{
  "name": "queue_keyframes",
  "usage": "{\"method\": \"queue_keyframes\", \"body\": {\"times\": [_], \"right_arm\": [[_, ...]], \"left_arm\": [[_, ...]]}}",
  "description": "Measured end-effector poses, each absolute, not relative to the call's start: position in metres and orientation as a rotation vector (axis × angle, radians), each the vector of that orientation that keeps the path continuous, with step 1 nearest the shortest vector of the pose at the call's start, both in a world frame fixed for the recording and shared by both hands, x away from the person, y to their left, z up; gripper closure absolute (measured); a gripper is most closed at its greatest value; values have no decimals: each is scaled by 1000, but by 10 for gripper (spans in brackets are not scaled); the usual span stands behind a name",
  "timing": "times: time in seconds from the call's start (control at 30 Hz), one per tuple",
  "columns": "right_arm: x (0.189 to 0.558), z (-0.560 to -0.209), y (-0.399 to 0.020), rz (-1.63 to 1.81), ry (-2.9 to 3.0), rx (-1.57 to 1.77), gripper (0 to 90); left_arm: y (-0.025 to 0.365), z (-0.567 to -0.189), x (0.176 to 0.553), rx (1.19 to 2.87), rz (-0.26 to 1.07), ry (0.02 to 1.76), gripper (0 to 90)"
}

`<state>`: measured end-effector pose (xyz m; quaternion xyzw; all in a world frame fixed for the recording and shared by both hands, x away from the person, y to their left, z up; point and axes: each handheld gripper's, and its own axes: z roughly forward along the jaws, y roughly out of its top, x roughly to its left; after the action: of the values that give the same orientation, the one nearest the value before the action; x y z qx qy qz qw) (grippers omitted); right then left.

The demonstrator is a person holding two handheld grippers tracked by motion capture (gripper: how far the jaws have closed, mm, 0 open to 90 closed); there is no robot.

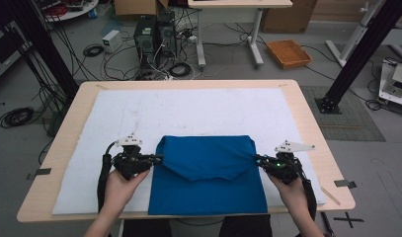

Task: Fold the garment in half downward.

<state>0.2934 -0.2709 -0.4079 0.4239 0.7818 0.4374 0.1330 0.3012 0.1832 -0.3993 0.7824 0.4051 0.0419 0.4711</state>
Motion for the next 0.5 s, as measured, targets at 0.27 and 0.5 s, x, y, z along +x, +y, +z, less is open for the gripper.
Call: {"method": "queue_keyframes", "body": {"times": [0.27,0.5], "right_arm": [[266,-406,-272,1275,2310,1205,884],[233,-402,-277,1289,2336,1187,884]], "left_arm": [[180,-396,273,1936,36,986,892],[184,-398,248,1949,-16,968,892]]}}
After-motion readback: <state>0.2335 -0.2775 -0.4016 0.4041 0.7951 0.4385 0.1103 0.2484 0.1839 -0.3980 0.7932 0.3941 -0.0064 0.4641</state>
